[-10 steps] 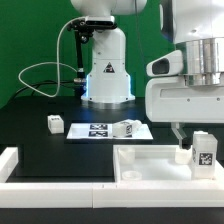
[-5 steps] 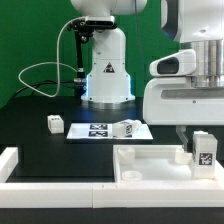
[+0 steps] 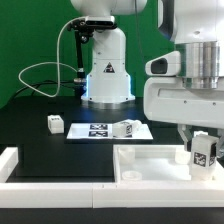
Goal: Assemble one leg
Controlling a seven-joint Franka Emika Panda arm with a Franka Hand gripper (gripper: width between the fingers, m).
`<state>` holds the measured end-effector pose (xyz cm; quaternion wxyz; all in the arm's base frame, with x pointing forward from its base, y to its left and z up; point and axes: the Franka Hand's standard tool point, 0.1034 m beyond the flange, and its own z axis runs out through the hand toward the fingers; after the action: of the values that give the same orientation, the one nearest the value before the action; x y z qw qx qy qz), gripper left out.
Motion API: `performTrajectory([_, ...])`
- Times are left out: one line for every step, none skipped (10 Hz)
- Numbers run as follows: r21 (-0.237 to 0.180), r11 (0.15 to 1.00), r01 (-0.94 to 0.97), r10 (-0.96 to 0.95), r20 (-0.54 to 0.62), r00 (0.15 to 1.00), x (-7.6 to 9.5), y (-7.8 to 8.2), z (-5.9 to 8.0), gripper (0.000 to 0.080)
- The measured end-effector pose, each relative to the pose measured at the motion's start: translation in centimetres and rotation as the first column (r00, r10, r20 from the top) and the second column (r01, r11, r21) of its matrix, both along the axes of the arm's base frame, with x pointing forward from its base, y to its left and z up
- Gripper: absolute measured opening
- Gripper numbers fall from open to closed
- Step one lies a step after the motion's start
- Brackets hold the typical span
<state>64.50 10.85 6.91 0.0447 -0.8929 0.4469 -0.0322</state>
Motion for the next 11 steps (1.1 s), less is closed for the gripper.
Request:
performTrajectory([0.021, 0.979, 0.203, -0.203, -0.025, 0.979, -0.25, 0.34, -0.06, 0.0292])
performTrajectory([0.032, 0.92, 0.391, -0.39, -0.04, 0.92, -0.32, 0.65, -0.03, 0.0292])
performTrajectory([0.05, 0.853, 0.519, -0.517, -0.055, 0.854, -0.29, 0.76, -0.03, 0.0291])
performTrajectory([0.07, 0.777, 0.625, -0.622, -0.068, 0.78, -0.22, 0.79, -0.04, 0.0291])
performTrajectory([0.079, 0.728, 0.681, -0.677, -0.074, 0.732, -0.2, 0.77, -0.05, 0.0291])
performTrajectory([0.079, 0.723, 0.687, -0.683, -0.075, 0.727, -0.21, 0.73, -0.06, 0.0291])
performTrajectory([0.076, 0.763, 0.642, -0.639, -0.067, 0.766, -0.22, 0.72, -0.09, 0.0291])
performTrajectory([0.063, 0.865, 0.497, -0.496, -0.041, 0.868, -0.21, 0.73, -0.05, 0.0434])
performTrajectory([0.049, 0.954, 0.295, -0.295, -0.016, 0.955, -0.18, 0.79, -0.04, 0.0565])
performTrajectory([0.031, 0.996, 0.085, -0.085, 0.0, 0.996, -0.24, 0.74, -0.05, 0.0631])
performTrajectory([0.028, 0.998, 0.049, -0.049, 0.021, 0.999, -0.24, 0.56, -0.18, 0.0631])
